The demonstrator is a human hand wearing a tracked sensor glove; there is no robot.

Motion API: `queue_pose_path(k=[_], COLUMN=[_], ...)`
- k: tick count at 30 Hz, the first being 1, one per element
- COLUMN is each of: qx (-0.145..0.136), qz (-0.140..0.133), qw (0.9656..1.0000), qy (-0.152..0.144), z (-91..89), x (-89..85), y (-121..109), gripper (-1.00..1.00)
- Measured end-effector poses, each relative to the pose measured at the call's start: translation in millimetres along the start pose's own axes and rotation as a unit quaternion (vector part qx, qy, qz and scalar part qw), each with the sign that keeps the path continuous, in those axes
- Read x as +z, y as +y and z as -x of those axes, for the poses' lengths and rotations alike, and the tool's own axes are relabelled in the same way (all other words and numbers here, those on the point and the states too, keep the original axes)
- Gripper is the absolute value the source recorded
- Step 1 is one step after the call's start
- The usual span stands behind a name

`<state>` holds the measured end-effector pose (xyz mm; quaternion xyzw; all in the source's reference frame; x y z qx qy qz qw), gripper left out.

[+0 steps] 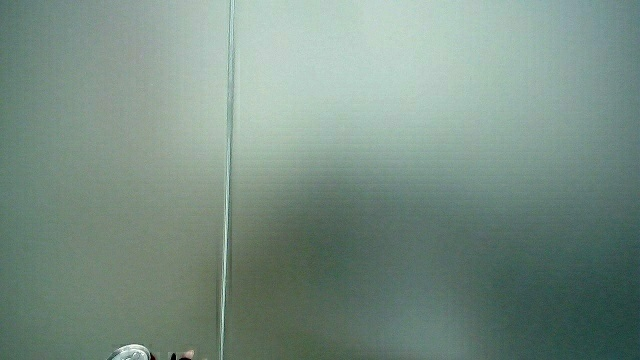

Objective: Pick coca cola

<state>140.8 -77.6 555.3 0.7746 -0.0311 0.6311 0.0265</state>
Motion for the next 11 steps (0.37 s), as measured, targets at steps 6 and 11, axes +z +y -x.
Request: queue_pose_path(k=[6,11], qx=[0.01,-0.042], qz=[0.005,0.014], qw=[0.9995,0.9987], qy=[0.028,0.027], z=[8.2,9.4], x=[1.8,8.3], y=[-2.5,-16.8], gripper=[1.0,1.0])
